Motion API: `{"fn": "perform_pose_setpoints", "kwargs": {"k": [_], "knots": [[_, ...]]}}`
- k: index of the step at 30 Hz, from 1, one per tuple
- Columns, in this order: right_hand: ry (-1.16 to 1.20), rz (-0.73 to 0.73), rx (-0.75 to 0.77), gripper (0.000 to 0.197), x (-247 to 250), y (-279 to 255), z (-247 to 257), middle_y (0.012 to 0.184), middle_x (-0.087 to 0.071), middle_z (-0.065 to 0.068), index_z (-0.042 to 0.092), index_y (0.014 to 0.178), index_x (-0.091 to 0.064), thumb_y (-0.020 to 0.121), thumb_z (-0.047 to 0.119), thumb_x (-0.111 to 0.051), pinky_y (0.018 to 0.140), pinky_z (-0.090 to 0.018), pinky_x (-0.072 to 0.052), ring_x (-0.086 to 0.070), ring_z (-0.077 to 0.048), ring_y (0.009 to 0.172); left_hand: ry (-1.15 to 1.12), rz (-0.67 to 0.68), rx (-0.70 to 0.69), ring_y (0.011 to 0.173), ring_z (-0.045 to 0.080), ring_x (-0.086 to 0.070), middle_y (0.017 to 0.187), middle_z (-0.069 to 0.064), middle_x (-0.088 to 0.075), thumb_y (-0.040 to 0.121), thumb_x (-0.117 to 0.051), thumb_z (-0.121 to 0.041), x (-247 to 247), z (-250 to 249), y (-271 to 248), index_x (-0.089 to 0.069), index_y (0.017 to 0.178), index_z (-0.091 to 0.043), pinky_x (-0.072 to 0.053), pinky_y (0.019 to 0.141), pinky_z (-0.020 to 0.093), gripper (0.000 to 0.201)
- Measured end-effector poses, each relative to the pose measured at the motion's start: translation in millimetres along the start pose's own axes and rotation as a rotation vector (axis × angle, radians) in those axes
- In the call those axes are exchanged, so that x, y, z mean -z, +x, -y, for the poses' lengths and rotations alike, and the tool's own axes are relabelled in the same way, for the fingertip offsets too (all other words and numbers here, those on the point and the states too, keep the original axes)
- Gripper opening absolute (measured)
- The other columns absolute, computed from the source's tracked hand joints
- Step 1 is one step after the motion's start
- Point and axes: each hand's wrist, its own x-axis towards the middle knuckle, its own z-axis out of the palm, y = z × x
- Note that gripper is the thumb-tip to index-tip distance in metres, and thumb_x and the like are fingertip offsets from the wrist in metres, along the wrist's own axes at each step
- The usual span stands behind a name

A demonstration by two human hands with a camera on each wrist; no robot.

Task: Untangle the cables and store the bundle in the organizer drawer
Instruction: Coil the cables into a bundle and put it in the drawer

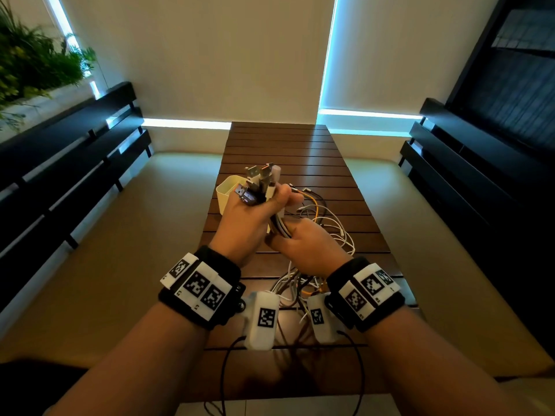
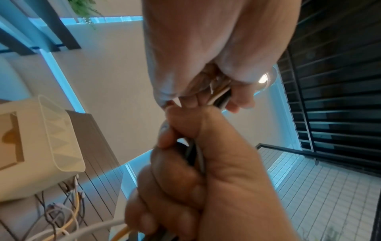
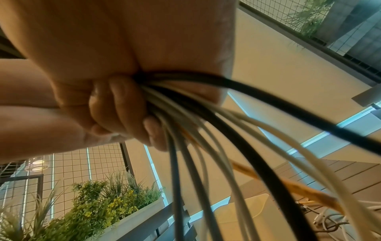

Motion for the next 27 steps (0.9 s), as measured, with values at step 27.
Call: {"fn": "perform_pose_setpoints", "kwargs": {"k": [27], "knots": [[0.064, -0.032, -0.17, 0.023, 0.8, -8.4, -50.5, 0.064, -0.056, 0.007, 0.027, 0.071, -0.06, 0.092, 0.027, -0.068, 0.052, -0.016, -0.043, -0.049, 0.0, 0.051, -0.367, -0.033, 0.117, 0.043, 0.007, -0.027, 0.049, -0.007, -0.031, 0.089, -0.064, -0.038, 21.7, -3.1, 8.9, -0.043, 0.07, -0.018, -0.029, 0.044, 0.021, 0.034]]}}
